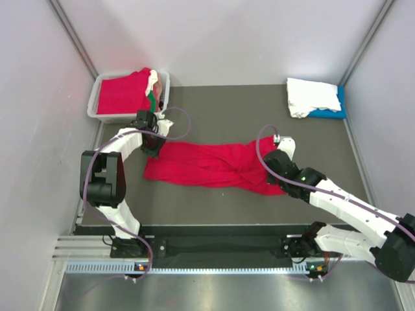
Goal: Fold and stack the t-shirts
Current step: Fold the tshirt
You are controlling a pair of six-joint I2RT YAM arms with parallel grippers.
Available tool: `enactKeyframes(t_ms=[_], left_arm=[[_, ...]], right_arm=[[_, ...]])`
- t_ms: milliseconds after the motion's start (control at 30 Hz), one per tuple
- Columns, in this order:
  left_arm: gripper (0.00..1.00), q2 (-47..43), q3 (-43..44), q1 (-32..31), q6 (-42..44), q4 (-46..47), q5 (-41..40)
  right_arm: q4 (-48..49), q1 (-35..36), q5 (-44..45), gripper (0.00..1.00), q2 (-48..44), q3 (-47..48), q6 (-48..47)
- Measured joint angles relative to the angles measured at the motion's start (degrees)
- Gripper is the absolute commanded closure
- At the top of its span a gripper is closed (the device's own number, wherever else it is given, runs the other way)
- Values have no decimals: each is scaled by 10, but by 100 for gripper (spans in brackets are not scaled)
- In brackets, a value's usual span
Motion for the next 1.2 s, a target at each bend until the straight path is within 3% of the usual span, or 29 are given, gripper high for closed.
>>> enactKeyframes(t_ms=[233,533,667,1200], left_arm=[[100,-40,-1,25,0,-14,9],[100,-167,-23,166,24,-69,50],[100,-215,-48,181,33,-83,56],[100,-98,18,179,32,-91,95]], right_arm=[[-17,0,16,100,-13,0,-9],[-55,0,22,100,-72,1,-11],[-58,-1,23,100,-76,1,-16],[24,-72,10,100,28,28,-74]])
